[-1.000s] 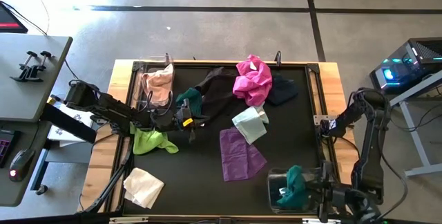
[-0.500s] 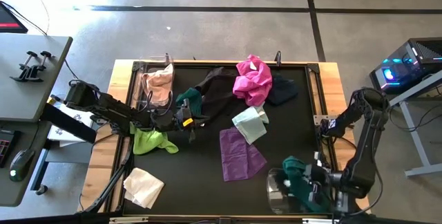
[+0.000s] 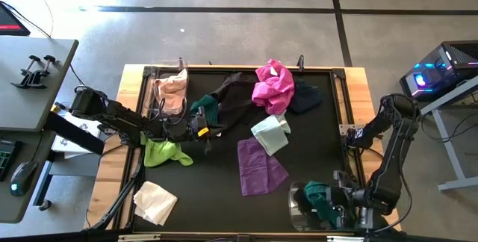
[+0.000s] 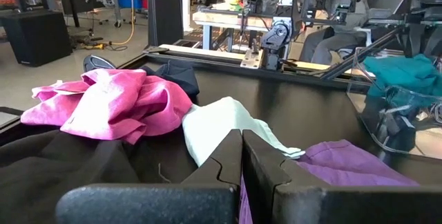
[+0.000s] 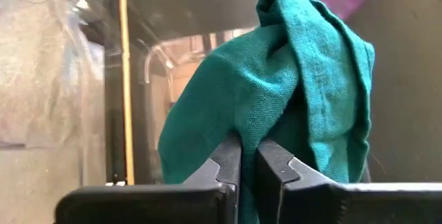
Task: Sort towels by color in basket
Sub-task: Put the right green towel into the bottom transparent bin
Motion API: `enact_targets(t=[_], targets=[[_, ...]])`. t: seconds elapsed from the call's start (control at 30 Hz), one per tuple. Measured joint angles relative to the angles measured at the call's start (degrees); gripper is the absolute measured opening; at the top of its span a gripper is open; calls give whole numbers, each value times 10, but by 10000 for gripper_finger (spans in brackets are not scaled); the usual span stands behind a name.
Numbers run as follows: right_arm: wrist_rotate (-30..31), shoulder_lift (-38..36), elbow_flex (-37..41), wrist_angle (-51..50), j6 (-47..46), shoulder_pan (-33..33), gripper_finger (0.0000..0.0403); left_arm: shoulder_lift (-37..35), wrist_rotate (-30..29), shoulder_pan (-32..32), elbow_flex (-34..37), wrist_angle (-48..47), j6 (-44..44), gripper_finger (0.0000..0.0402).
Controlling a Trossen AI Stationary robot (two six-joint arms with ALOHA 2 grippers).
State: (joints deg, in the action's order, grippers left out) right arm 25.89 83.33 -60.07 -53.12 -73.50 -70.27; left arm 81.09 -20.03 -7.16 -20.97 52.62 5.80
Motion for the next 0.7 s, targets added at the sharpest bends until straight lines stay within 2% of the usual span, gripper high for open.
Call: enact_targets(t=[0.13,0.37,0.7], targets=[[-2,0,0,18,3,19,11,0,0,0,0,0,0,0],[-43,0,0,60,2,49,20,0,-1,0,0,0,0,0],[-56,0,0,79,-60,85,89,0,-1,0,0,0,0,0]])
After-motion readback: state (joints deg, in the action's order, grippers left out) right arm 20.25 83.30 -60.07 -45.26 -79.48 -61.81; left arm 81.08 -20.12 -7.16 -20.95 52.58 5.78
